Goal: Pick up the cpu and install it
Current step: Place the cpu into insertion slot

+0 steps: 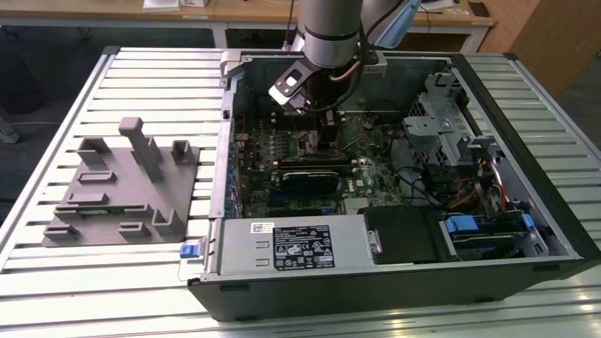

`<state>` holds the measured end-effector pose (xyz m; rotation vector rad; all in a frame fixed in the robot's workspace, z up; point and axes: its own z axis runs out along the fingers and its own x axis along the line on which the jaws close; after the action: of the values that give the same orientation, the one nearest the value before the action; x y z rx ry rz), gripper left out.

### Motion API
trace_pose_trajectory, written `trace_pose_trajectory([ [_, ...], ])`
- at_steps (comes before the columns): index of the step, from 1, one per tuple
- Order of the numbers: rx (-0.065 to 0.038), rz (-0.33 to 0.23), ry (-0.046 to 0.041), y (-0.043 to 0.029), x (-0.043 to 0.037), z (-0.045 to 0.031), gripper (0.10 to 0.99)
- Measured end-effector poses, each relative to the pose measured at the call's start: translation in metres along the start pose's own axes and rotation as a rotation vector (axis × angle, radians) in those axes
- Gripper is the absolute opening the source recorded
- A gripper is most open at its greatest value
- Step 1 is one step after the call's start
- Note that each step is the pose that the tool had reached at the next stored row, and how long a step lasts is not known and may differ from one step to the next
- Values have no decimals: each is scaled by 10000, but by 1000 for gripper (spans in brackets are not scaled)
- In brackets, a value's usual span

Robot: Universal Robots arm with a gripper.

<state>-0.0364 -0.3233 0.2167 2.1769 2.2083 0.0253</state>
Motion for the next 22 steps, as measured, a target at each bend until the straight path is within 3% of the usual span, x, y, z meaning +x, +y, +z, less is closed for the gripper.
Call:
trace_pose_trajectory([
  [12,-2,-42,20,-9,4,105,533],
  [22,-1,-16,19,-36,39,146,533],
])
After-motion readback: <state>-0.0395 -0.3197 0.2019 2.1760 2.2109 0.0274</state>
